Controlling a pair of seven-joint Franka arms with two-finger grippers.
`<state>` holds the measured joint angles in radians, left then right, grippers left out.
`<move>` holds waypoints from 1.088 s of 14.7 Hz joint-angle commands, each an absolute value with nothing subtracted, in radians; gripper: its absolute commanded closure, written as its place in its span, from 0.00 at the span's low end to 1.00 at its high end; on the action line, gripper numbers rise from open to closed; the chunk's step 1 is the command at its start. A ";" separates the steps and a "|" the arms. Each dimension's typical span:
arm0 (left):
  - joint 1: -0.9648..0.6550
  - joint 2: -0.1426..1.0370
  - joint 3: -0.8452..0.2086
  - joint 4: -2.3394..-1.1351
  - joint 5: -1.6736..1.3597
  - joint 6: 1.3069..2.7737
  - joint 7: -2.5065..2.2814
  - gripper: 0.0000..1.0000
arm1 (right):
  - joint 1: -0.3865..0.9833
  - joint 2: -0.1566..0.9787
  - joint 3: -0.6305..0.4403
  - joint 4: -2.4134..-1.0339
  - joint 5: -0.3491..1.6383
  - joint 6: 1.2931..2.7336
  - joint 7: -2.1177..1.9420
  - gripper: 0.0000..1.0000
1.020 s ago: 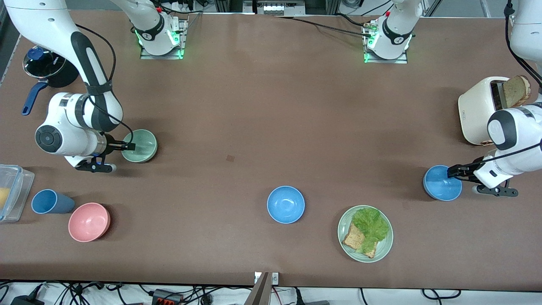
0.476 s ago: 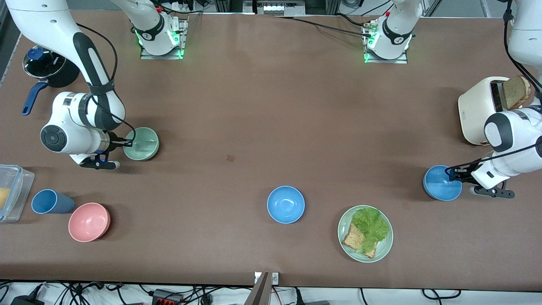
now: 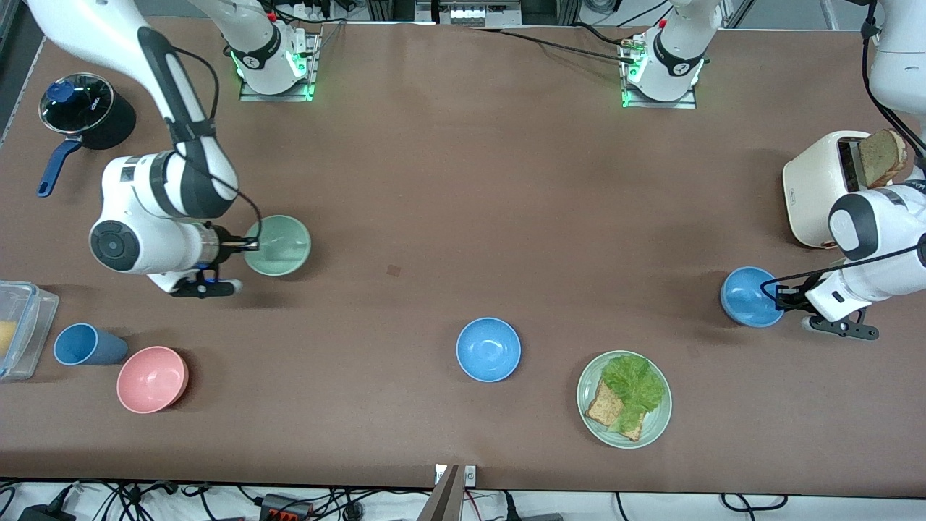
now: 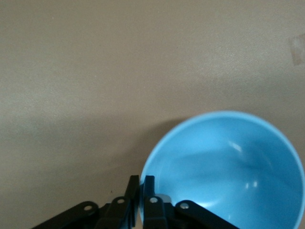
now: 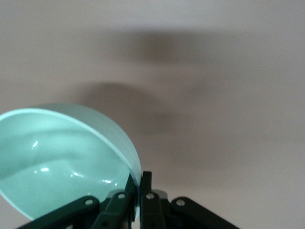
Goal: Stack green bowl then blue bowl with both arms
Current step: 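Carry the green bowl to mid-table with the right gripper while the left gripper follows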
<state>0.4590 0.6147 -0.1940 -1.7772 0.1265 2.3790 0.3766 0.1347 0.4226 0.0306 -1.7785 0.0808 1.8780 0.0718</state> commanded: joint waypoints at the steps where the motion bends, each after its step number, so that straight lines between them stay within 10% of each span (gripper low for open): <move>1: 0.469 0.601 -0.212 -1.766 0.150 2.338 0.390 0.98 | 0.282 0.472 0.046 -1.700 0.127 1.865 0.176 1.00; 16: 0.476 0.230 -0.402 -1.942 -0.018 1.933 0.152 0.99 | 0.724 0.712 0.046 -1.620 0.353 2.192 0.566 1.00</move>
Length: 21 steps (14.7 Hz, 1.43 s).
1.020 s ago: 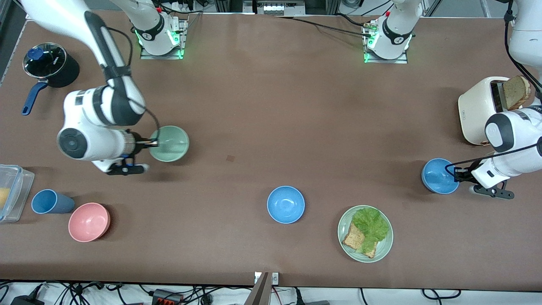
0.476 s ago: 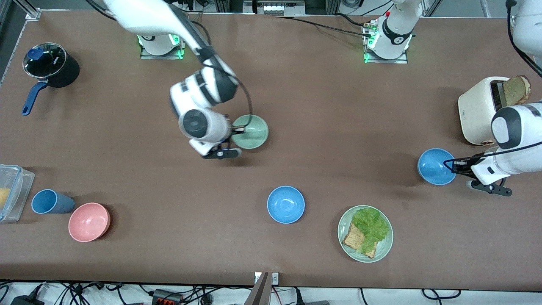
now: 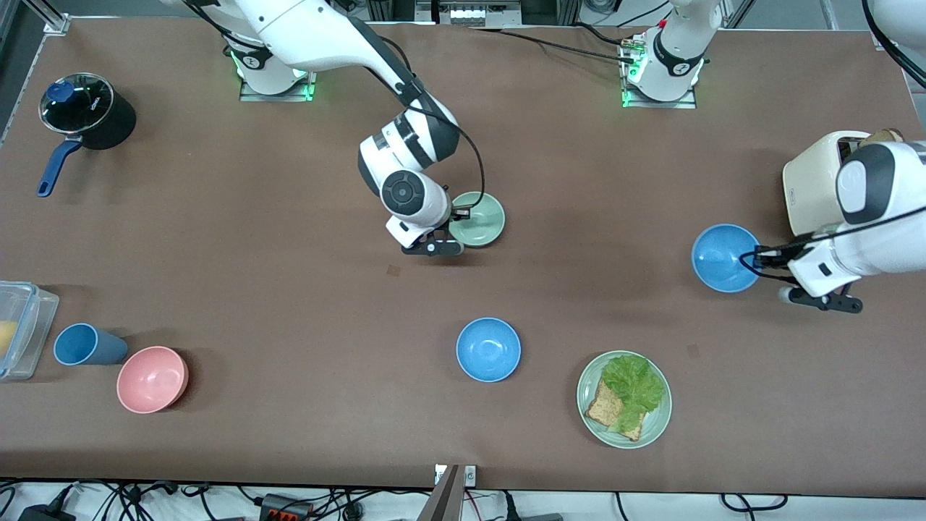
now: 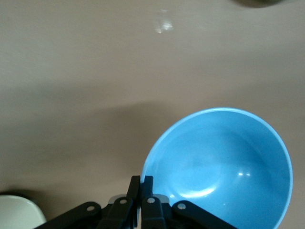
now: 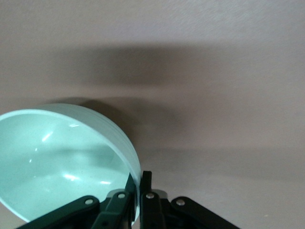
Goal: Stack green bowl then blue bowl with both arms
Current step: 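Carry the green bowl to mid-table with the right gripper while the left gripper follows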
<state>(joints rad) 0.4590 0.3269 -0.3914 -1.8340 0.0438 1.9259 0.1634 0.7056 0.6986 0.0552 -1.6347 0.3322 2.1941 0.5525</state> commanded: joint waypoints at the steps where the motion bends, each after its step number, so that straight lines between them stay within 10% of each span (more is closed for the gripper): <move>1: 0.472 0.197 -0.411 -1.975 -0.041 1.936 0.149 0.99 | 0.723 0.712 0.045 -1.621 0.347 2.188 0.561 1.00; 3: 0.474 0.143 -0.440 -2.037 -0.090 1.947 0.138 0.99 | 0.724 0.712 0.043 -1.631 0.341 2.186 0.560 1.00; 4: 0.472 0.124 -0.449 -2.060 -0.110 1.956 0.118 0.99 | 0.723 0.712 0.043 -1.628 0.342 2.186 0.564 0.80; 5: 0.472 0.112 -0.474 -2.077 -0.117 1.969 0.088 0.99 | 0.715 0.709 0.041 -1.625 0.345 2.186 0.569 0.01; 21: 0.335 0.227 -0.946 -2.131 -0.107 2.267 -0.797 1.00 | 0.404 0.476 -0.078 -1.302 0.170 1.753 0.462 0.00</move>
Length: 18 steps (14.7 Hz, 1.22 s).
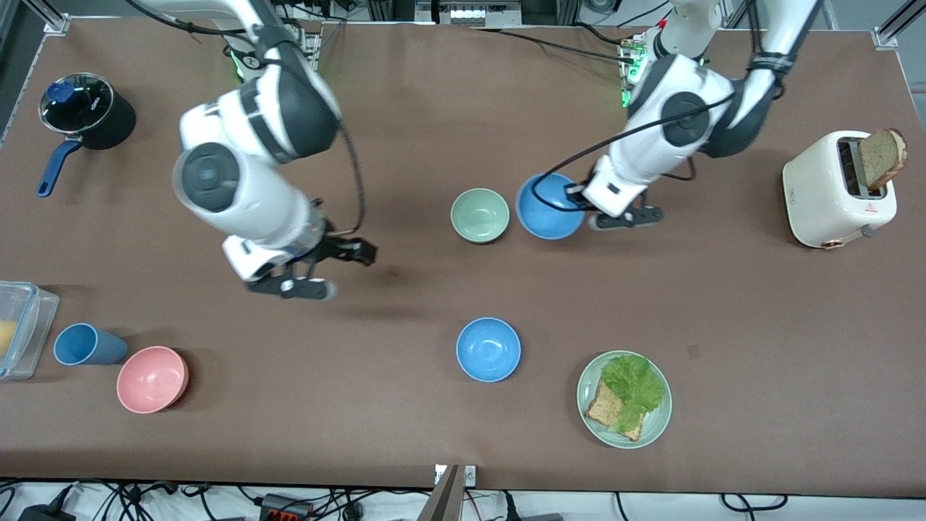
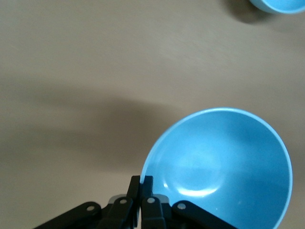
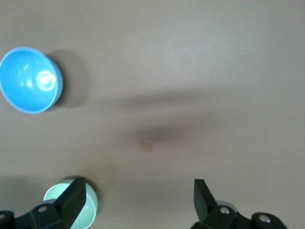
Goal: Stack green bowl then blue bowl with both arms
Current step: 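Carry the green bowl to mid-table with the right gripper while the left gripper follows, then lower the blue bowl into the green bowl while the right gripper withdraws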
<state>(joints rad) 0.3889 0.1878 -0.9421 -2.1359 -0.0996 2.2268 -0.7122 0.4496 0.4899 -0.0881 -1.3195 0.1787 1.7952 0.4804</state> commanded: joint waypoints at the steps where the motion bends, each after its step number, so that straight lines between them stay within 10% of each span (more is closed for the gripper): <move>1: 0.310 0.230 -0.946 -2.129 -0.103 2.290 -0.828 1.00 | 0.379 0.472 -0.080 -1.302 0.164 1.750 0.462 0.00; 18: 0.143 0.503 -0.902 -2.080 0.479 2.488 -1.167 1.00 | -0.034 0.241 -0.040 -1.341 0.048 1.631 0.052 0.00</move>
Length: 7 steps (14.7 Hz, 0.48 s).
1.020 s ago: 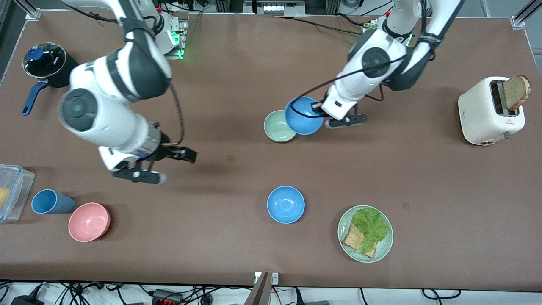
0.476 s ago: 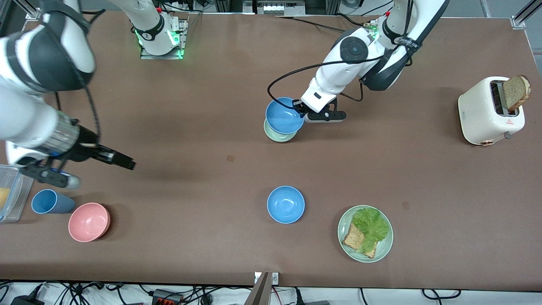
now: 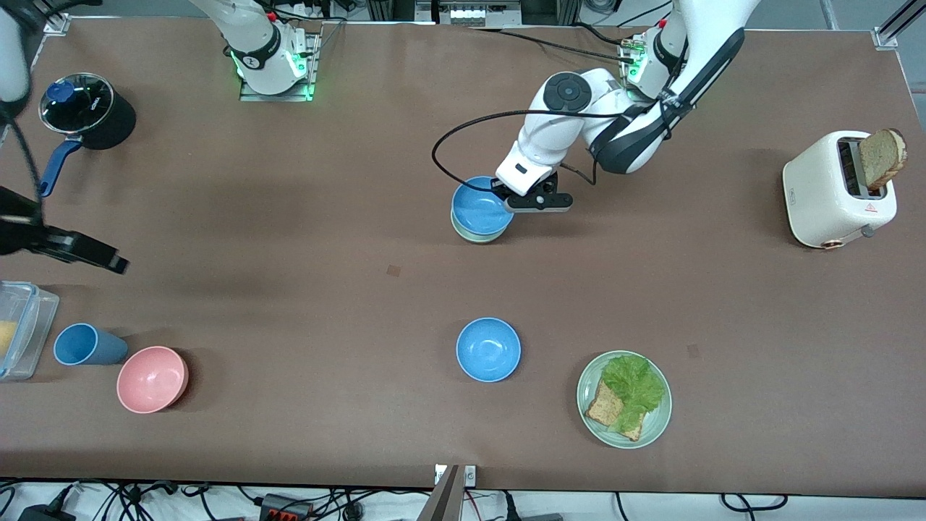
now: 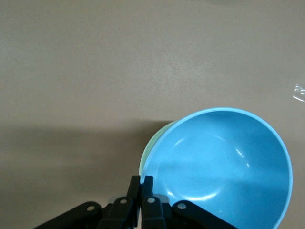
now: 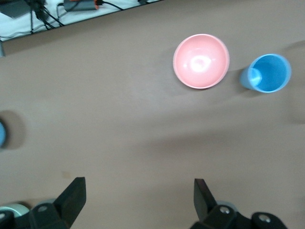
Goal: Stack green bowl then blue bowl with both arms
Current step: 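Lower the blue bowl into the green bowl while the right gripper withdraws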
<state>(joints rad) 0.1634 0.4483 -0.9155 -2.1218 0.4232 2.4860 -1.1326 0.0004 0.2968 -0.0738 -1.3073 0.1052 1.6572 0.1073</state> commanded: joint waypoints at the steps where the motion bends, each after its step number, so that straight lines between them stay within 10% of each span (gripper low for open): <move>1: 0.134 0.512 -0.900 -2.079 0.479 2.488 -1.167 1.00 | -0.041 0.230 -0.038 -1.339 0.026 1.614 0.025 0.00; 5: 0.112 0.529 -0.900 -2.082 0.480 2.479 -1.167 0.99 | -0.040 0.209 -0.043 -1.339 0.002 1.506 0.017 0.00; 7: 0.115 0.537 -0.900 -2.082 0.480 2.477 -1.170 0.73 | -0.038 0.209 -0.040 -1.339 -0.021 1.506 -0.001 0.00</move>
